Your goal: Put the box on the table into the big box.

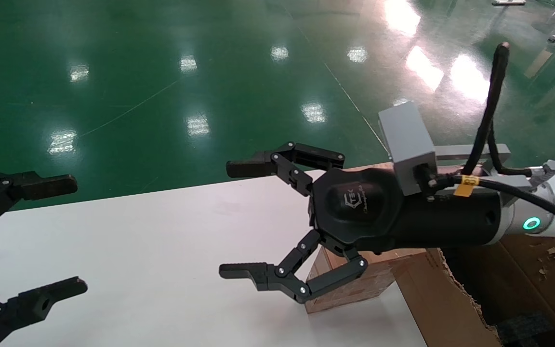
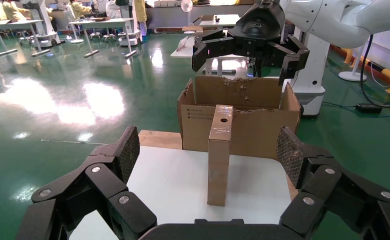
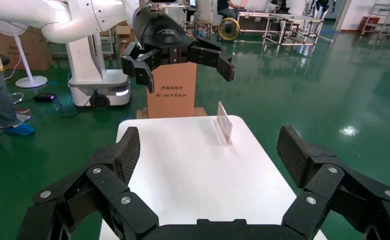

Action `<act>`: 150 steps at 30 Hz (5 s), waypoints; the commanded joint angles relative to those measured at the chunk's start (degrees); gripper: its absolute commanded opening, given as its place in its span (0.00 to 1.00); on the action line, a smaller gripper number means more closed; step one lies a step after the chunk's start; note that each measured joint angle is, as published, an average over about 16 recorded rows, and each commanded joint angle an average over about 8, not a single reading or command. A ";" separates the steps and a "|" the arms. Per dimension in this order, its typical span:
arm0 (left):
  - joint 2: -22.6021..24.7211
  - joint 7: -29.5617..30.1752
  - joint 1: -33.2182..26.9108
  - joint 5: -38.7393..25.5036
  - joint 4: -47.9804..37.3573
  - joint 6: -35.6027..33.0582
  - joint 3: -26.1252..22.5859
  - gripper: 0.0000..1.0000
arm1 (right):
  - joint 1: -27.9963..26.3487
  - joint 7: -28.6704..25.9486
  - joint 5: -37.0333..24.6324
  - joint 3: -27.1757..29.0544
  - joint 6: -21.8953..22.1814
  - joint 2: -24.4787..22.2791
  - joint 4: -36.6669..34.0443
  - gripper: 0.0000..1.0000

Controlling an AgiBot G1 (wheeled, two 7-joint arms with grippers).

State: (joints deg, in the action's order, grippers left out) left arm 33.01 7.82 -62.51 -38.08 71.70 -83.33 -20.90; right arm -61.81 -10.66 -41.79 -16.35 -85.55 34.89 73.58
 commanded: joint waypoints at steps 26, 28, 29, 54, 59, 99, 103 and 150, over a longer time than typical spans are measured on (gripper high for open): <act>0.00 0.00 0.00 0.00 0.00 0.00 0.01 1.00 | -0.46 -0.15 -0.67 -0.28 -0.65 -0.32 -0.51 1.00; 0.00 0.00 0.00 0.00 0.00 0.00 0.00 1.00 | -1.38 -0.36 -1.59 -0.81 -1.60 -0.80 -1.36 1.00; 0.00 0.00 0.00 0.00 0.00 0.00 0.00 1.00 | -2.00 -0.46 -2.17 -1.15 -2.23 -1.10 -1.99 1.00; 0.00 -0.01 0.00 0.00 0.00 0.00 0.00 1.00 | -18.13 10.34 -13.92 -18.43 -5.56 -9.62 -22.48 1.00; 0.00 -0.01 0.00 0.00 0.00 0.00 0.00 1.00 | -20.95 12.09 -14.62 -22.66 -5.81 -8.57 -25.08 1.00; -0.01 -0.01 -0.01 0.01 0.00 0.00 -0.02 1.00 | -35.03 25.08 -7.88 -55.02 -5.87 -10.95 -33.74 1.00; -0.01 -0.01 -0.01 0.01 0.00 0.01 -0.02 1.00 | -36.93 27.10 -8.24 -57.37 -5.94 -9.01 -36.27 1.00; -0.01 -0.02 0.00 0.02 -0.01 0.02 -0.03 1.00 | -42.95 36.26 4.71 -80.69 -5.93 -3.24 -45.25 1.00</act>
State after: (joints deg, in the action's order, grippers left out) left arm 33.00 7.80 -62.51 -38.06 71.69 -83.32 -20.93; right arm -104.72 25.48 -37.27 -96.77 -91.47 31.63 28.40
